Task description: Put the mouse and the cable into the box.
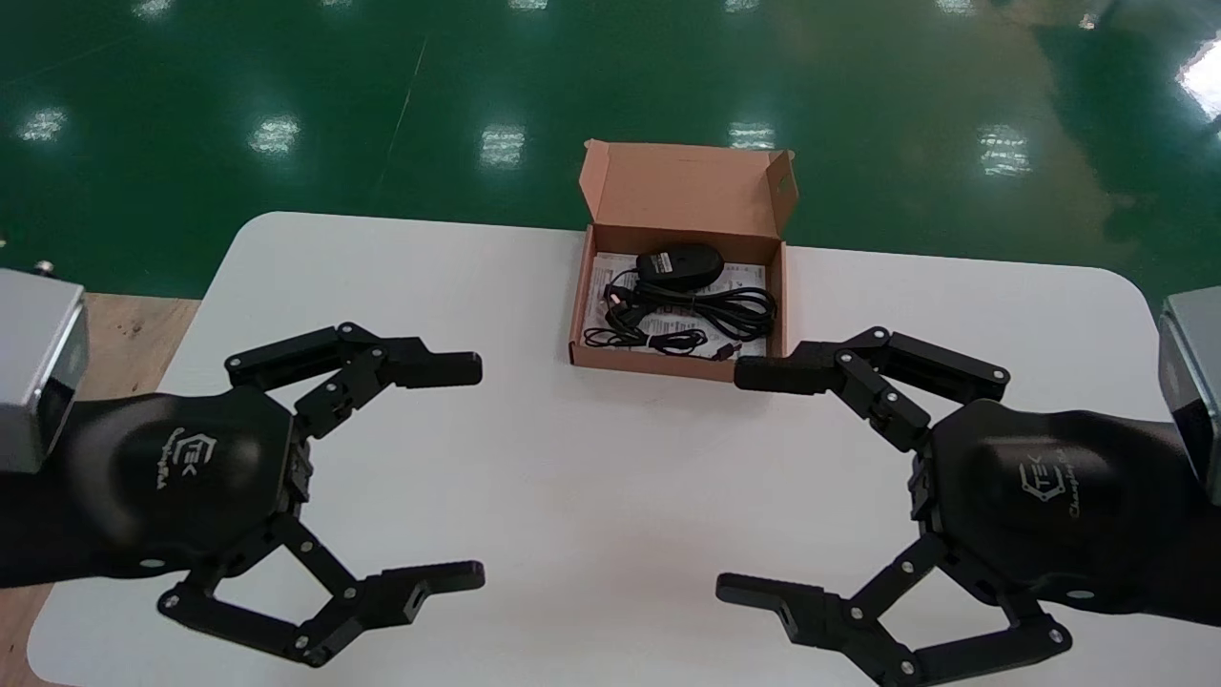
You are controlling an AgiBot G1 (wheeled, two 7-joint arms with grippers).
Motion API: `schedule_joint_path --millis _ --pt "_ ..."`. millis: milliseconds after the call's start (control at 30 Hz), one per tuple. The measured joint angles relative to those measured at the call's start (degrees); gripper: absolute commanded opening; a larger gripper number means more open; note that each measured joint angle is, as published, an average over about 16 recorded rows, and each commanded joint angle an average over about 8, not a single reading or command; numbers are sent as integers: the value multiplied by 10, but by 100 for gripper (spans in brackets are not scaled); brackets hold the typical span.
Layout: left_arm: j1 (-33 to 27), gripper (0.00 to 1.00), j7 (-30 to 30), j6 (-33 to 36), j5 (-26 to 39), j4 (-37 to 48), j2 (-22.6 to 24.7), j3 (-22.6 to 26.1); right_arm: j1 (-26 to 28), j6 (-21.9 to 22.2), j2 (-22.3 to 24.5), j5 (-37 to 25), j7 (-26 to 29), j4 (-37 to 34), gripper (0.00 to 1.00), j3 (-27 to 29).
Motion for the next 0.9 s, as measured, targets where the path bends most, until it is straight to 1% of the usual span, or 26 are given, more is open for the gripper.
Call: schedule_joint_path --millis 900 --pt "-6 100 3 -9 5 8 7 9 9 1 -1 -9 -4 -12 100 -4"
